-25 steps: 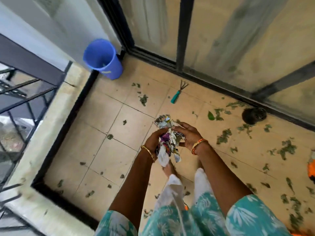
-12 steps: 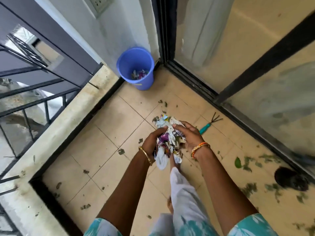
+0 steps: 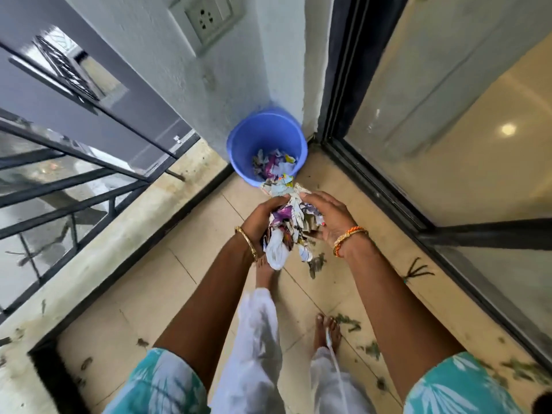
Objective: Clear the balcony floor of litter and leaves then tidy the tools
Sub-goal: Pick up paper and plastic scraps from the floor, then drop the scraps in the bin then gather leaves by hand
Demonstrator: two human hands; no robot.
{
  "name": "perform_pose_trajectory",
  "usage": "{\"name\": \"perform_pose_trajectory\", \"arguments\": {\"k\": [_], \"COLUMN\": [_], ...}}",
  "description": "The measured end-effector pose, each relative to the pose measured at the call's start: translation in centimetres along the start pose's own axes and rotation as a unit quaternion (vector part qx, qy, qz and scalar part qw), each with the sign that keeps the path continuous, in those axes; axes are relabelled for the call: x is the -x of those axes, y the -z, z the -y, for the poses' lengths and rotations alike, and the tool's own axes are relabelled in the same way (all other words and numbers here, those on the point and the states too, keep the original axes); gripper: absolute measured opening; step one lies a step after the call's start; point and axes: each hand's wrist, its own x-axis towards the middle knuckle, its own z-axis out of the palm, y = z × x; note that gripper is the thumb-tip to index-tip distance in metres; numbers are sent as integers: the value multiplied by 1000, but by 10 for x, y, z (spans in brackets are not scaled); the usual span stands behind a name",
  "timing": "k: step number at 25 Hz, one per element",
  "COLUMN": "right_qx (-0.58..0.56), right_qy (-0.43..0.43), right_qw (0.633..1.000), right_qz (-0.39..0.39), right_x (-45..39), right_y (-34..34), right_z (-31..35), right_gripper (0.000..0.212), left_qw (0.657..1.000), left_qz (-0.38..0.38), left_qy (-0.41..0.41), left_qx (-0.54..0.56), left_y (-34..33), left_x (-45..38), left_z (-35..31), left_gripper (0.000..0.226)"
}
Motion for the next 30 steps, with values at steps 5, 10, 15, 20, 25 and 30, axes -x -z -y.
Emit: {"name": "perform_pose_trajectory", "arguments": {"k": [5,10,15,20,25,30], "right_qx": [-4,-15,-43,-29,-15,-39], "right_qy": [-23,-22,-33,-44,-39,-39], "right_qw": [998,994,989,992,993,990], "right_qz": [-57,-104,-134,-113,-112,-133], "right_x": [-109,-191,-231,-233,-221,-185], "right_y": [-29,-54,-61,-54,-47,-27], "right_z": [32,49,50,47,51,34], "right_gripper": [5,8,21,40,32,16], "left_qw": [999,997,978,961,934,893], "left_qz": [-8,-60,-189,-264,-330,-358], "left_qy": [5,-4,-19,10,-16,-77], "left_qx": [-44,-46,-84,-87,-140,-262], "left_y": [36,65,118,108,96,89], "left_x": [-95,-165,-216,-197,-197,-185], "left_z": [-70,-120,-136,-145,-142,-134], "left_gripper": [33,24,61,32,51,21]}}
